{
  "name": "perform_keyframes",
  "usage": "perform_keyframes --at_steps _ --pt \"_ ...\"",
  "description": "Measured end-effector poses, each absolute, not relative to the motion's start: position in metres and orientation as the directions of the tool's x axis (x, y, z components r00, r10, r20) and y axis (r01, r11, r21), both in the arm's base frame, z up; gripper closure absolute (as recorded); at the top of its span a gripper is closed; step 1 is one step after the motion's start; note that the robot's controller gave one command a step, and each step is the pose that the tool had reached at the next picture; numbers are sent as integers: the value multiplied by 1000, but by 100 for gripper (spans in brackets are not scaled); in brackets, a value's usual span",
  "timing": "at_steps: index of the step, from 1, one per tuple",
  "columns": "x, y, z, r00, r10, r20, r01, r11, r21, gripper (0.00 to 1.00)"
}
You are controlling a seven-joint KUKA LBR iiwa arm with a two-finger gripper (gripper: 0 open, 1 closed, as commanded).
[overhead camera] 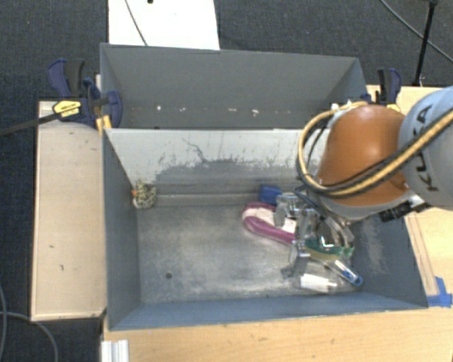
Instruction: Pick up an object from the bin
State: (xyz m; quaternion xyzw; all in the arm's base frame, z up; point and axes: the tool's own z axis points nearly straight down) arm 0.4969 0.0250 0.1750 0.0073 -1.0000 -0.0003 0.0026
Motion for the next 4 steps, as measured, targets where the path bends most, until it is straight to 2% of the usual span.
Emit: perform_keyframes --at_steps 1,2,3,4 --pt "504 -8 208 -988 -152 -6 -152 988 -2 0" --pt "553 -59 70 -986 -164 -12 -164 986 1 0" --pt "509 -104 75 -996 -90 -27 -90 996 -3 0" --pt "509 -100 75 -995 -95 -27 -96 995 1 100"
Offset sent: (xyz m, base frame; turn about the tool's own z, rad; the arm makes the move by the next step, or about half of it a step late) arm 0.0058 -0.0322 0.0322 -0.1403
